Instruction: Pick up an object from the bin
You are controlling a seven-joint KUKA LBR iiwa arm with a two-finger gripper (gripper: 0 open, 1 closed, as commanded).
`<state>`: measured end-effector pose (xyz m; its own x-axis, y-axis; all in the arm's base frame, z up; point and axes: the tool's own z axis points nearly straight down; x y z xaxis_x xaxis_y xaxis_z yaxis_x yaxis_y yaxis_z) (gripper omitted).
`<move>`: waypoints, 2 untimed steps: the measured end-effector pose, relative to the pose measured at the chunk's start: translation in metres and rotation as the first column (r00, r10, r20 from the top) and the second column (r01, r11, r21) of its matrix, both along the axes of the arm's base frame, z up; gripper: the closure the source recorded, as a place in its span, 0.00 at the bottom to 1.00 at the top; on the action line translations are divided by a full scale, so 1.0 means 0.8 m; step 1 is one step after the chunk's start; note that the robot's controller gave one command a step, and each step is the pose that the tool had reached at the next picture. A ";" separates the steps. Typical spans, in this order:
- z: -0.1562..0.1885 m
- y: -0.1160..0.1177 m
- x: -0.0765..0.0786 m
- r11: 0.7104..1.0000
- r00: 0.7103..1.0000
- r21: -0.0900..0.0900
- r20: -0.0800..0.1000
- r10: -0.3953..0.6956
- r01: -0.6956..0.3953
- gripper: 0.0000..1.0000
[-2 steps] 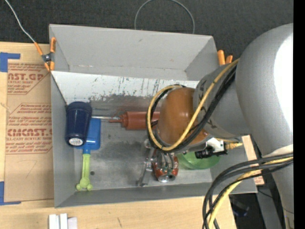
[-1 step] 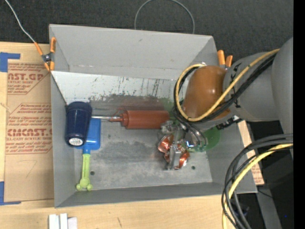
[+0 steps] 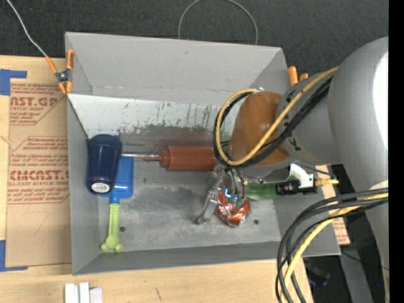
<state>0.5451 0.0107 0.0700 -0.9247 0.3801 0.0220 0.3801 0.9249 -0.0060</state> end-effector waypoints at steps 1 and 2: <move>0.001 -0.010 -0.018 1.000 1.000 -0.003 0.004 -0.015 0.015 0.00; 0.002 -0.048 -0.012 0.931 0.931 0.010 0.003 0.365 -0.365 1.00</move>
Offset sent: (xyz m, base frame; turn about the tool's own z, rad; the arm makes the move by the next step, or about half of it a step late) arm -0.0097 -0.0395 0.0020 -0.3747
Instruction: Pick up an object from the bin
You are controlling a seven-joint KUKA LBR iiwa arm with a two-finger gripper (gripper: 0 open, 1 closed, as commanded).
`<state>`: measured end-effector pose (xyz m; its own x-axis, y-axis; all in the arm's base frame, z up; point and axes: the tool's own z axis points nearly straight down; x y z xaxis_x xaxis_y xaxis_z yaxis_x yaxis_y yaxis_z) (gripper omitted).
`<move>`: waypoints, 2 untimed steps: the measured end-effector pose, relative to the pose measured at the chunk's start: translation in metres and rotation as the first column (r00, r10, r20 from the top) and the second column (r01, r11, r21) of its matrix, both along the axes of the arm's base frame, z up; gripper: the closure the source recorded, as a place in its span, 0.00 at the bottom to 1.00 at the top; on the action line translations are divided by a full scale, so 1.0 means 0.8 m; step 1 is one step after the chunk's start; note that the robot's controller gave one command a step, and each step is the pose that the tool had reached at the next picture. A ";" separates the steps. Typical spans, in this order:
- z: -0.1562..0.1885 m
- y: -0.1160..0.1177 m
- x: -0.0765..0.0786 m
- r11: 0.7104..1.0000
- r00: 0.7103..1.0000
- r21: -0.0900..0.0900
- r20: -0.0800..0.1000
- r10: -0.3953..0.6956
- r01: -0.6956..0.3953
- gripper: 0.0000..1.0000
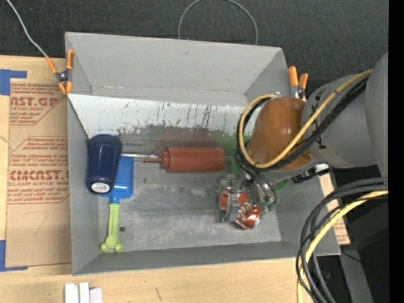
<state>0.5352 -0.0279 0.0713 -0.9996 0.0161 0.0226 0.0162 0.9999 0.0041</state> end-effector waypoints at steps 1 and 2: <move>0.000 0.000 0.000 1.000 1.000 0.000 0.000 0.000 0.000 1.00; 0.000 0.000 -0.001 1.000 1.000 0.000 0.001 -0.001 0.001 1.00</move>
Offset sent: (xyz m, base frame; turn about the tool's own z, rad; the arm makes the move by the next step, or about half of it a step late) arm -0.0086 -0.0010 -0.0013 0.0118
